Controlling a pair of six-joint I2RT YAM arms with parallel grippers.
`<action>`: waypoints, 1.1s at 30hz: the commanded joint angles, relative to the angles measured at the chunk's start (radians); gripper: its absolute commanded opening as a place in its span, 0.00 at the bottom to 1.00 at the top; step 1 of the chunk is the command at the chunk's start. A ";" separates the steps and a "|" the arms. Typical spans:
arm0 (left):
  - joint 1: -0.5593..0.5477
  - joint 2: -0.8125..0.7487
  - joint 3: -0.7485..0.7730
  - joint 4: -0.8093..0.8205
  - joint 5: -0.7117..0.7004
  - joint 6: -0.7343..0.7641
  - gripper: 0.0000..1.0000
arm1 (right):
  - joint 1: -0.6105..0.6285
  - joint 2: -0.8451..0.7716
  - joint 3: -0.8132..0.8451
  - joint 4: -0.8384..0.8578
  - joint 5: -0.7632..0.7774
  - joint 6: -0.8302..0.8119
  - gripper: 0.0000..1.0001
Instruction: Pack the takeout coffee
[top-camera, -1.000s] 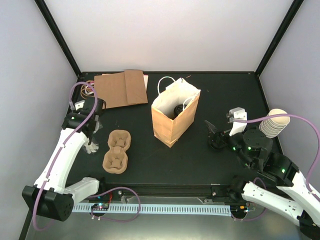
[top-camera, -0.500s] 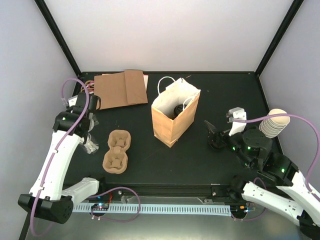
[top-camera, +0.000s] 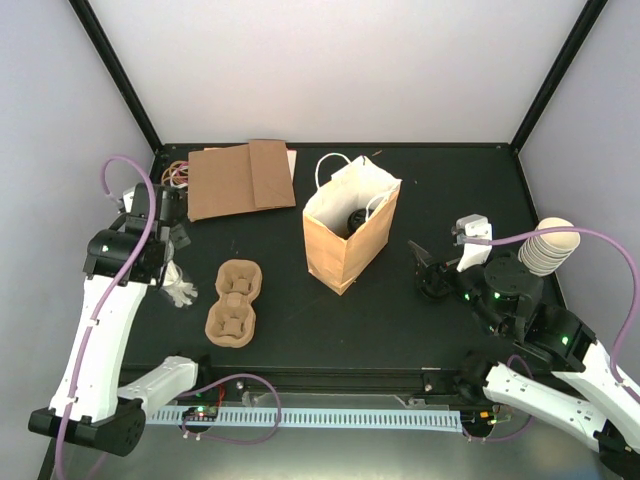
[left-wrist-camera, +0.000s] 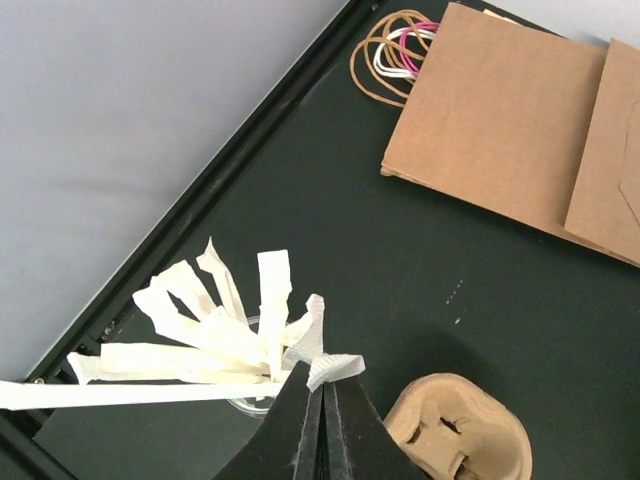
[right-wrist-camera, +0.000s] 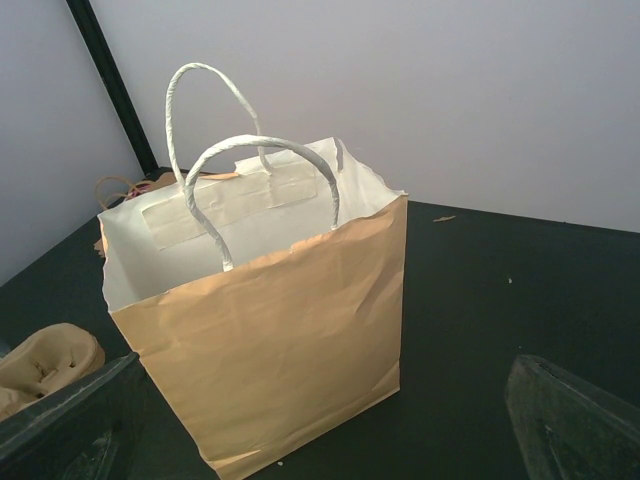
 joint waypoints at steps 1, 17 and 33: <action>0.005 -0.020 0.038 -0.035 0.027 0.013 0.01 | -0.004 0.002 0.004 0.018 0.002 -0.004 1.00; 0.005 -0.012 -0.178 0.053 0.037 -0.018 0.02 | -0.004 -0.014 0.003 0.007 0.007 0.001 1.00; 0.038 -0.128 -0.086 0.004 0.029 0.023 0.51 | -0.003 -0.016 -0.016 0.017 0.006 0.002 1.00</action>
